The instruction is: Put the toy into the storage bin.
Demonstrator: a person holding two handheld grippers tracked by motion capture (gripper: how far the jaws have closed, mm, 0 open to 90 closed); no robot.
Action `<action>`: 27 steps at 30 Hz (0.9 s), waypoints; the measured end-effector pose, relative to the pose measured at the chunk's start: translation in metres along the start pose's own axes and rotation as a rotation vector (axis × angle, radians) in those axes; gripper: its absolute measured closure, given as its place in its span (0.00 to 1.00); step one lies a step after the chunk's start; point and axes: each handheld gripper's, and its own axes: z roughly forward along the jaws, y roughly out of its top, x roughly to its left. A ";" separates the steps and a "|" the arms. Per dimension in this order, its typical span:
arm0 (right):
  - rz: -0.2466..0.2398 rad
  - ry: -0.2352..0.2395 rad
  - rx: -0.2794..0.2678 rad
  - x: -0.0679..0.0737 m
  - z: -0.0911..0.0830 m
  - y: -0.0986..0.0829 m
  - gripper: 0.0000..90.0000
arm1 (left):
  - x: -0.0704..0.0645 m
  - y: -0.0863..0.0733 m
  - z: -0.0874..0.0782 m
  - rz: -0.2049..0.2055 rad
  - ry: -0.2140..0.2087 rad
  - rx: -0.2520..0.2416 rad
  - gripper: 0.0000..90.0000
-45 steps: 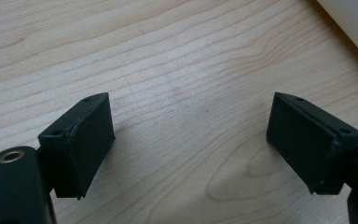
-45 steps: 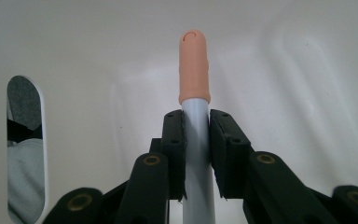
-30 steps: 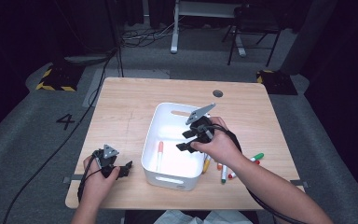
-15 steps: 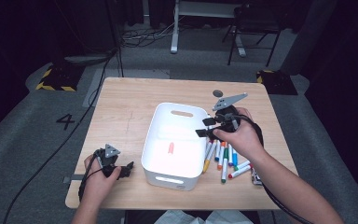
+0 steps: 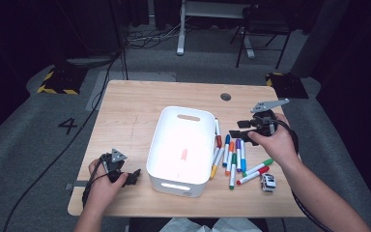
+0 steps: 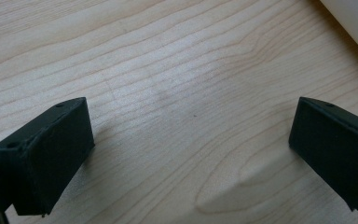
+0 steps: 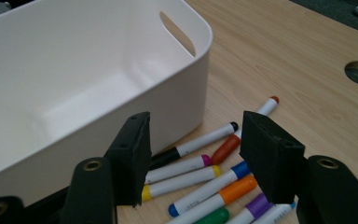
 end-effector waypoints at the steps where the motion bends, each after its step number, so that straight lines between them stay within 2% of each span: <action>1: 0.009 -0.011 0.002 -0.005 0.000 -0.005 0.48 | 0.000 0.000 0.000 0.000 0.000 0.000 0.00; 3: 0.044 -0.029 0.013 -0.015 0.001 -0.015 0.48 | 0.000 0.000 0.000 -0.004 0.001 -0.001 0.00; 4: 0.044 -0.029 0.013 -0.015 0.001 -0.015 0.48 | 0.000 0.000 0.000 -0.004 0.001 -0.001 0.00; 6: 0.068 -0.060 0.036 -0.023 0.006 -0.027 0.49 | 0.000 0.000 0.000 -0.003 0.003 -0.001 0.00; 10: 0.098 -0.069 0.054 -0.032 0.011 -0.039 0.49 | 0.000 0.000 0.000 -0.003 0.002 -0.001 0.00; 17: 0.116 -0.095 0.143 -0.045 0.031 -0.070 0.58 | 0.000 0.000 0.000 -0.003 0.003 -0.001 0.00; 27: 0.126 -0.118 0.199 -0.051 0.054 -0.093 0.61 | 0.000 0.000 0.000 -0.003 0.002 -0.001 0.00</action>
